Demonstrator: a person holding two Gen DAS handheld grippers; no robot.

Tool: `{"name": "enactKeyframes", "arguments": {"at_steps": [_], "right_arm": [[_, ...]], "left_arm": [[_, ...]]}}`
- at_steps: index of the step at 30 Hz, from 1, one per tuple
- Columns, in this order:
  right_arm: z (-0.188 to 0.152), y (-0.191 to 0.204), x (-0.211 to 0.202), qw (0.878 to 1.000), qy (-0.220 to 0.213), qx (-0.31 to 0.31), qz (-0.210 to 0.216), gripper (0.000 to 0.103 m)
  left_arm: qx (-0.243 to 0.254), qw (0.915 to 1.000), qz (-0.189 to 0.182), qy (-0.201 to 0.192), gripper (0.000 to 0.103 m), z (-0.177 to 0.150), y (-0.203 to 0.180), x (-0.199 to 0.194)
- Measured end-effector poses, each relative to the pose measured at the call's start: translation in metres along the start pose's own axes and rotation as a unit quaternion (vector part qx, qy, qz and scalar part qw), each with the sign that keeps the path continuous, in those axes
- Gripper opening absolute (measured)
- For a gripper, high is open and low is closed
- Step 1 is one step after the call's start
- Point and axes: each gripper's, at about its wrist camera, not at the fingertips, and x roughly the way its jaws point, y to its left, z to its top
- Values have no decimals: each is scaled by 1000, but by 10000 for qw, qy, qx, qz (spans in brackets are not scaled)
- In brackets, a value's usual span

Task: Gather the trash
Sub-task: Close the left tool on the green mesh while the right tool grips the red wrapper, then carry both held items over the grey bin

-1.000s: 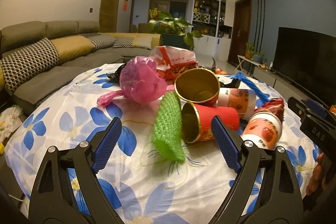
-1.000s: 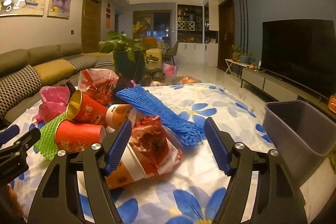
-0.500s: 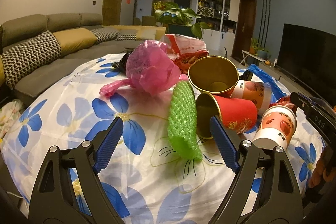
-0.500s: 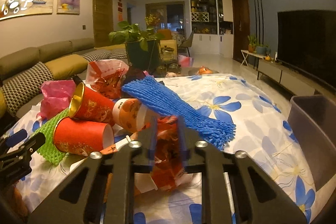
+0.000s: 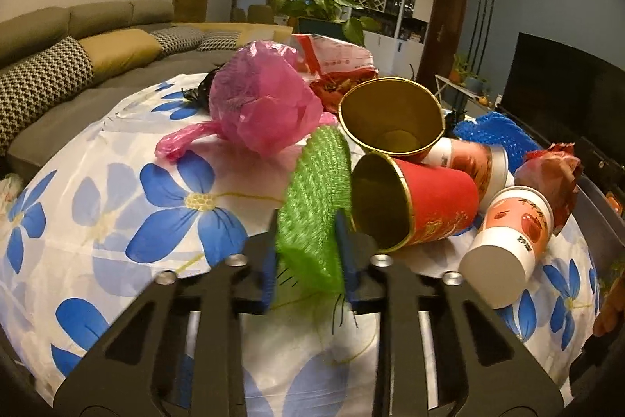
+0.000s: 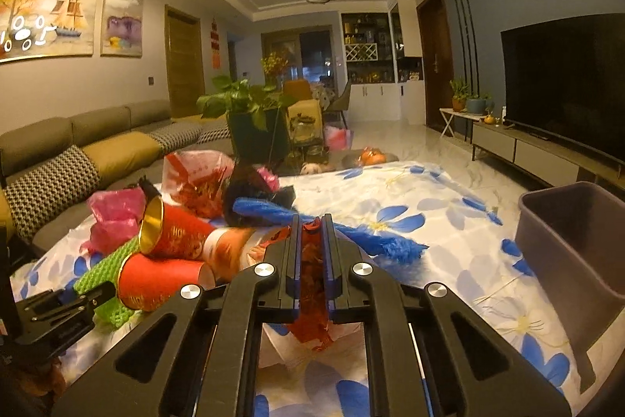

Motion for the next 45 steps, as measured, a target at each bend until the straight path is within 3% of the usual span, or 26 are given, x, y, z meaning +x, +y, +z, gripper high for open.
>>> {"name": "enactKeyframes", "arguments": {"at_steps": [3, 16, 23, 45], "right_arm": [[2, -2, -7, 10000, -58, 42, 9, 10], [13, -5, -52, 9991, -420, 67, 37, 10], [19, -13, -77, 9979, -635, 94, -77, 10], [31, -69, -115, 9915, -1022, 233, -771, 10]], "left_arm": [[18, 9999, -58, -98, 10, 1, -2, -6], [-57, 9959, -233, -872, 9, 15, -14, -78], [82, 9933, -391, -1083, 10, 23, -33, -101], [737, 9813, -1349, -1158, 10, 36, -137, -91]]}}
